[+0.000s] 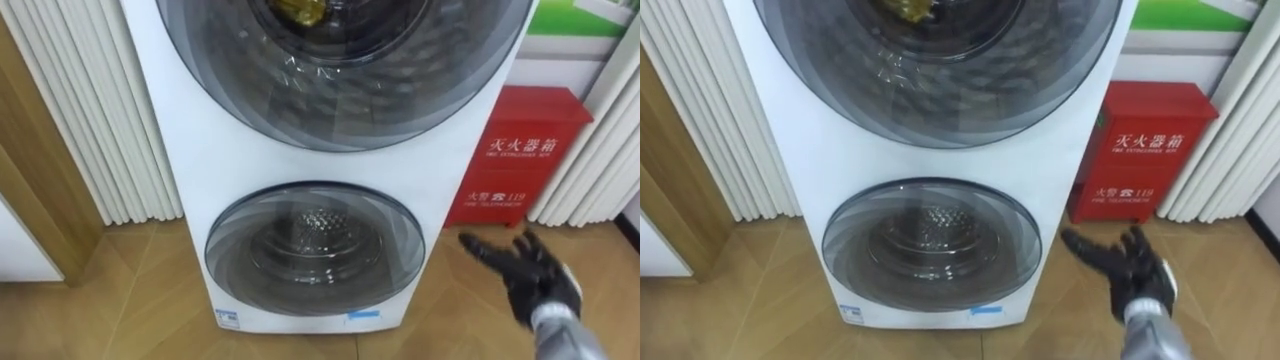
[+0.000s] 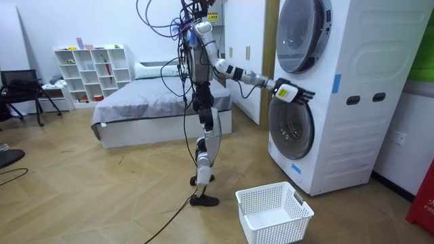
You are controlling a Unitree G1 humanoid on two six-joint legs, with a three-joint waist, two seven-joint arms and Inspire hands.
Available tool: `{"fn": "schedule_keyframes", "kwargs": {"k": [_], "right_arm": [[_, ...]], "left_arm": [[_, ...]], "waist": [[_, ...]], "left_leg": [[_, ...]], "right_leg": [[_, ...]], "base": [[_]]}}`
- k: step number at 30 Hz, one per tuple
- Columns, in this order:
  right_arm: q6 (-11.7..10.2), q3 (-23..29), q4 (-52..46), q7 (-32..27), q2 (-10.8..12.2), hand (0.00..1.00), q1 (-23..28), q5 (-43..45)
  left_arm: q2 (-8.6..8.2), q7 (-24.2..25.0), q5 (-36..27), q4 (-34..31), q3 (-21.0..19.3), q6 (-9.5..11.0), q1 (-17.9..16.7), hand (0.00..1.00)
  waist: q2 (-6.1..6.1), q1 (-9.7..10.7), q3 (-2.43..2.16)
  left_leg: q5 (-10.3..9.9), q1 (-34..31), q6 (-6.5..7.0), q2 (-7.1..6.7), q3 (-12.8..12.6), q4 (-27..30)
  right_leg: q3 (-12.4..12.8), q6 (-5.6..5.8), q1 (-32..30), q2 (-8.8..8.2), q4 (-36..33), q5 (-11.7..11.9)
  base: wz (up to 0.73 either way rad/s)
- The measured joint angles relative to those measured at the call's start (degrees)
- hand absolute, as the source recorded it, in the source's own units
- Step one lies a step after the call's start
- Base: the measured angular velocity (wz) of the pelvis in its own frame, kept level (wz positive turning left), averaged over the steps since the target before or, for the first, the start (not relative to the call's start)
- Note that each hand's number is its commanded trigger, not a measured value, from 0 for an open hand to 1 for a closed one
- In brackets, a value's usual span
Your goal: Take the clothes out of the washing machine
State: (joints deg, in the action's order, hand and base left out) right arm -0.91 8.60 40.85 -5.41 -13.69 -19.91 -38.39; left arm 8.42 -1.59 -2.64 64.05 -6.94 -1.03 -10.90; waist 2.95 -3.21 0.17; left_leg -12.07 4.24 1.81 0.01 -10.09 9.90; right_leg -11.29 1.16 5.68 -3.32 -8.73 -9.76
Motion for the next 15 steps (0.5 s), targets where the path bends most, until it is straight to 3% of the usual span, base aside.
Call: {"fn": "schedule_keyframes", "kwargs": {"k": [2, 8, 15], "right_arm": [[0.02, -0.07, -0.12, 0.10, -2.29, 0.00, -2.71, -0.34], [0.01, -0.05, -2.17, 0.08, -5.70, 0.00, -7.75, -0.57], [0.37, -0.17, -2.36, -0.31, -7.21, 0.00, -11.24, -0.82]], "left_arm": [[0.01, 0.05, -0.01, -0.09, 0.05, -0.36, 0.05, 0.00], [0.21, -0.02, -0.01, -0.43, 0.05, -1.08, -0.28, 0.00], [0.43, -0.03, -0.02, -2.26, 0.09, -1.19, -1.69, 0.00]], "waist": [[0.12, -0.48, -0.05], [0.59, -0.34, -0.05], [1.32, -0.58, 0.08]], "left_leg": [[0.00, 0.33, 0.00, 0.01, 0.06, -0.01], [0.00, 0.60, 0.00, -0.06, 1.49, 0.30], [0.00, -0.19, 0.00, -0.05, 1.60, 0.56]], "right_leg": [[-0.07, 0.00, 0.37, 0.00, -0.01, 0.00], [-1.49, 0.00, 1.41, -0.01, 0.04, 0.00], [-1.62, 0.00, 0.81, -0.01, 0.02, 0.00]], "base": [[0.00], [0.12], [0.01]]}}
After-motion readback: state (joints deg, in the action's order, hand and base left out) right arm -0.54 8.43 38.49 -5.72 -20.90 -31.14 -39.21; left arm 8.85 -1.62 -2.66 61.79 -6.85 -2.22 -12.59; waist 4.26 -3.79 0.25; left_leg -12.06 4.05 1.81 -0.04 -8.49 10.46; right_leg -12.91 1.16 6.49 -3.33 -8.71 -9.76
